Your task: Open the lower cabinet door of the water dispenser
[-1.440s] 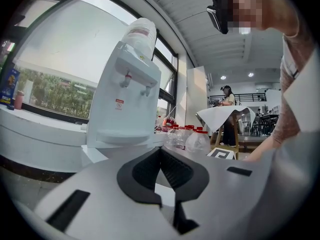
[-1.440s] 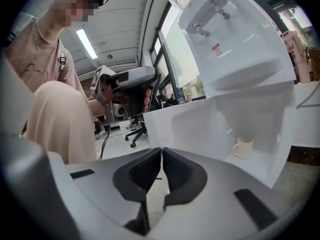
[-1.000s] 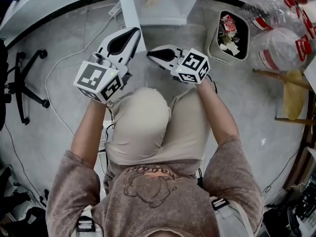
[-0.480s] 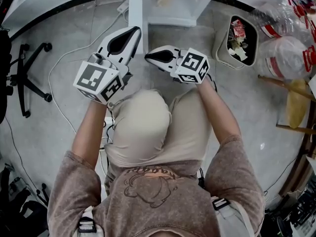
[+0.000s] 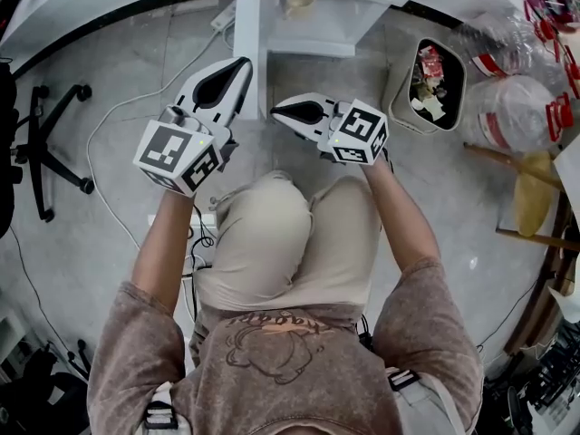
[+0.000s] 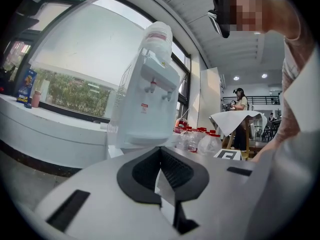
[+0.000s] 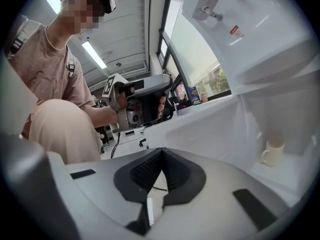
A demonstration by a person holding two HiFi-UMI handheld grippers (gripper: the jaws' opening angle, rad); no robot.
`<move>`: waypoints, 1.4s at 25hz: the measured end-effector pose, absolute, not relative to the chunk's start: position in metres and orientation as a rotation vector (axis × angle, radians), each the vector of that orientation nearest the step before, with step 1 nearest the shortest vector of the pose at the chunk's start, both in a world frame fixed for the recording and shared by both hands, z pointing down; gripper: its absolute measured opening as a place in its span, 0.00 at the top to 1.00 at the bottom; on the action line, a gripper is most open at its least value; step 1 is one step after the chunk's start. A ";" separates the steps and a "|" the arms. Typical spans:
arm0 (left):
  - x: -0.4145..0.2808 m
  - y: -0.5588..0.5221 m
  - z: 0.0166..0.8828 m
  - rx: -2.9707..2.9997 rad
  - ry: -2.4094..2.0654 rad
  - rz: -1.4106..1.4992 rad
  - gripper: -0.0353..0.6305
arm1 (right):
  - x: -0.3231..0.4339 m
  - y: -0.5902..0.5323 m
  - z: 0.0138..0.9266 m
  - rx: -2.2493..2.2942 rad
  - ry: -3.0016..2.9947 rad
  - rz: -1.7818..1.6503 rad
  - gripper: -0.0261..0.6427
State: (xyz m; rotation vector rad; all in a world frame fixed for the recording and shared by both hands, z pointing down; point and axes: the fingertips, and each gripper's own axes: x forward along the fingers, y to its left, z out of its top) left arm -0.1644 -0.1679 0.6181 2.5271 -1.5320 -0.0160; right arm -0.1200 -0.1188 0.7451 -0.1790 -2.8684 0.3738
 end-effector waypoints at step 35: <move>-0.113 -0.108 0.255 2.486 -1.461 0.035 0.92 | 0.013 -0.109 0.284 0.665 -2.931 0.392 0.95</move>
